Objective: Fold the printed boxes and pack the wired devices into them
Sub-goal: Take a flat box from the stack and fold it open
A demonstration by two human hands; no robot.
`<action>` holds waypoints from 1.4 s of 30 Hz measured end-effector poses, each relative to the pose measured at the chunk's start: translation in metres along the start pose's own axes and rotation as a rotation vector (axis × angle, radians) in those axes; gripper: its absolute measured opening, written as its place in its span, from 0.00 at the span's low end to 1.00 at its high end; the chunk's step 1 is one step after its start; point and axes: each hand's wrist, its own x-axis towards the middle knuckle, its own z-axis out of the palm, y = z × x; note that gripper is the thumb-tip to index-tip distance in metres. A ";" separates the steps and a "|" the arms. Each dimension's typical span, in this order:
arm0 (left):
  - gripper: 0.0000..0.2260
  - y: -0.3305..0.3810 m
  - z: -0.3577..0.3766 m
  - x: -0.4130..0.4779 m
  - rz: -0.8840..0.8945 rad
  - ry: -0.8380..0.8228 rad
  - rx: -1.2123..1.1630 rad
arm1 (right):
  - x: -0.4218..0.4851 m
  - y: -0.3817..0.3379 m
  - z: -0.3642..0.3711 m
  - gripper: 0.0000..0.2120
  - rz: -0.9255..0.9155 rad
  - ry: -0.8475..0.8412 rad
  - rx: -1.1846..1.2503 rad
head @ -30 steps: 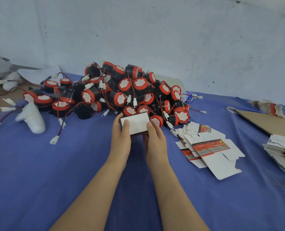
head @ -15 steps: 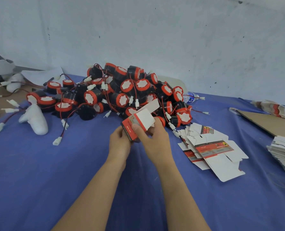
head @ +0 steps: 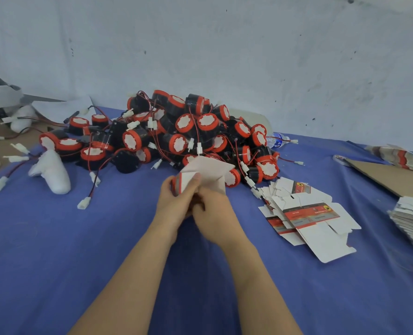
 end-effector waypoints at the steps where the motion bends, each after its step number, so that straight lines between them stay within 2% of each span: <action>1: 0.12 0.001 -0.001 0.001 0.022 0.022 -0.009 | -0.001 -0.002 0.001 0.16 -0.004 0.096 0.059; 4: 0.06 -0.001 -0.002 0.002 0.087 0.058 0.042 | -0.003 -0.008 0.002 0.13 -0.077 0.436 0.168; 6: 0.08 -0.002 -0.002 0.002 0.085 0.086 0.065 | -0.002 -0.007 -0.001 0.10 -0.109 0.658 0.219; 8: 0.13 -0.001 -0.004 0.004 0.069 0.110 0.053 | 0.001 -0.002 -0.008 0.09 0.003 0.761 0.359; 9: 0.14 0.000 -0.005 0.005 0.068 0.110 0.041 | 0.003 0.001 -0.012 0.11 0.113 0.669 0.449; 11: 0.17 0.001 -0.004 0.003 0.075 0.080 0.014 | 0.003 0.010 -0.014 0.19 0.269 0.310 0.520; 13: 0.18 0.003 -0.002 -0.001 0.089 0.054 0.045 | 0.002 0.018 -0.010 0.11 0.290 0.080 0.570; 14: 0.16 0.003 -0.002 -0.002 0.101 0.051 0.071 | 0.002 0.022 -0.007 0.07 0.278 0.062 0.554; 16: 0.13 0.003 0.000 -0.002 0.113 0.026 0.094 | 0.005 0.025 -0.004 0.05 0.284 0.102 0.368; 18: 0.10 0.005 0.001 -0.003 0.103 -0.082 0.006 | 0.006 0.033 -0.003 0.03 0.395 0.273 0.329; 20: 0.21 0.007 0.003 -0.003 0.089 -0.204 -0.080 | 0.006 0.030 -0.008 0.07 0.468 0.299 0.564; 22: 0.29 0.005 0.007 -0.005 0.123 -0.253 -0.026 | 0.005 0.025 -0.009 0.11 0.505 0.181 0.777; 24: 0.29 0.004 0.008 -0.008 0.152 -0.187 -0.006 | 0.004 0.010 -0.005 0.20 0.531 0.070 0.714; 26: 0.27 0.003 0.005 -0.006 0.155 -0.117 -0.068 | 0.008 0.006 -0.002 0.28 0.514 0.150 0.695; 29: 0.24 0.006 0.000 -0.003 0.117 -0.085 -0.099 | 0.010 0.013 -0.017 0.29 0.432 0.323 1.142; 31: 0.23 0.006 0.000 -0.005 0.092 -0.124 -0.043 | 0.009 0.021 -0.028 0.29 0.412 0.330 1.345; 32: 0.24 0.005 0.002 -0.006 0.099 -0.147 0.008 | 0.007 0.023 -0.030 0.27 0.421 0.298 1.355; 35: 0.21 0.004 0.005 -0.009 0.175 -0.122 0.112 | 0.004 0.019 -0.026 0.18 0.428 0.173 1.260; 37: 0.20 0.006 0.003 -0.010 0.215 -0.112 0.149 | 0.004 0.020 -0.019 0.13 0.376 0.156 1.101; 40: 0.20 0.007 0.004 -0.013 0.233 -0.144 0.154 | 0.005 0.024 -0.012 0.16 0.322 0.318 0.554; 42: 0.23 0.008 0.007 -0.014 0.182 -0.206 0.117 | 0.006 0.027 -0.014 0.18 0.382 0.423 0.402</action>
